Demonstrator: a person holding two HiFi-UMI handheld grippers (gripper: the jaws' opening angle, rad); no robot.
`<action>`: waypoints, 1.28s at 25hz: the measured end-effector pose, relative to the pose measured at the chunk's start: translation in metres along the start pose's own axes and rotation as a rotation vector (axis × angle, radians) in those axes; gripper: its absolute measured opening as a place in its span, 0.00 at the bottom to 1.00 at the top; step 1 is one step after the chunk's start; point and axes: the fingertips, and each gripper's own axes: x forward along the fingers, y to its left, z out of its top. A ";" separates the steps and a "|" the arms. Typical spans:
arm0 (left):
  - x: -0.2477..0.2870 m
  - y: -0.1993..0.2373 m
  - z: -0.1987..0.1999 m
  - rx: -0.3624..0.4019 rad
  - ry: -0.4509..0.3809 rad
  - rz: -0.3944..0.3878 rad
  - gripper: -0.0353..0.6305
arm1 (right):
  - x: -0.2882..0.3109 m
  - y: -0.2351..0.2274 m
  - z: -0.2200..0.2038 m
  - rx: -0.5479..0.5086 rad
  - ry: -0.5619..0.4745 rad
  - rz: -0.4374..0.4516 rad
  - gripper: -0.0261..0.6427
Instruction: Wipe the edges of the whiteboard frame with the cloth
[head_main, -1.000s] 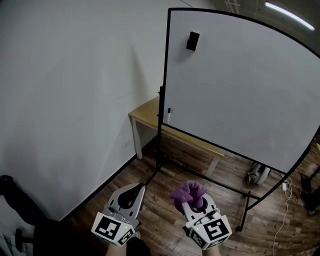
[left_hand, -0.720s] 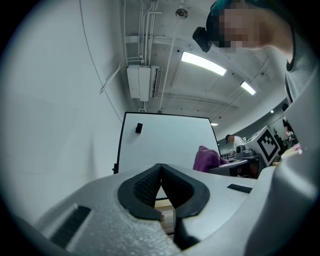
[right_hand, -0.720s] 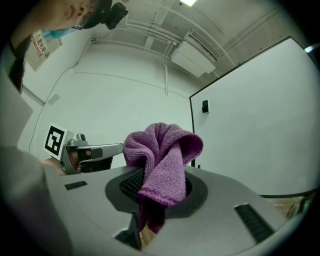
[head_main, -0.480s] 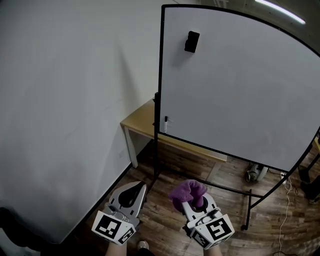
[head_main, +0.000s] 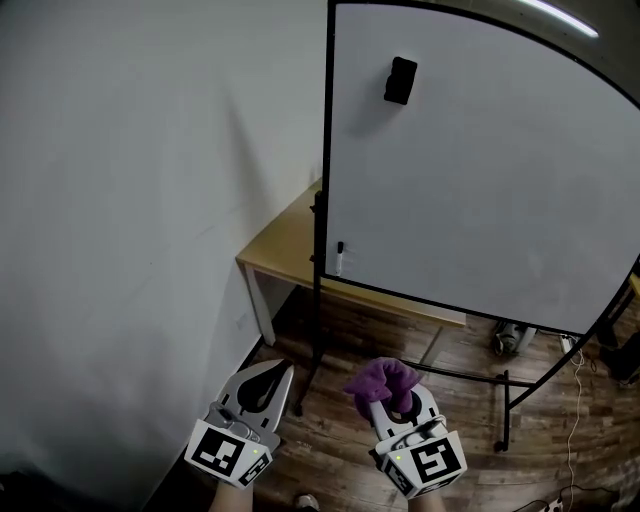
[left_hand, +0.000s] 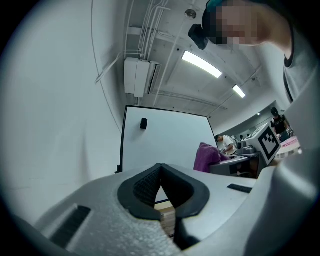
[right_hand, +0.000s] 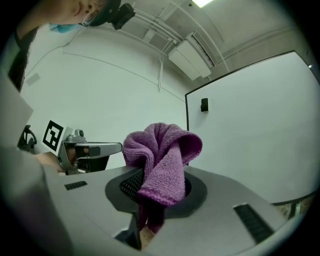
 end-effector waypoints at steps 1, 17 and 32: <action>0.000 0.007 -0.001 -0.002 -0.001 -0.009 0.08 | 0.006 0.002 0.000 0.004 -0.004 -0.009 0.14; 0.013 0.065 -0.017 -0.030 -0.014 -0.070 0.08 | 0.062 0.002 -0.008 -0.003 0.026 -0.107 0.14; 0.091 0.127 -0.030 -0.003 -0.029 -0.071 0.08 | 0.153 -0.051 0.004 -0.046 -0.040 -0.090 0.13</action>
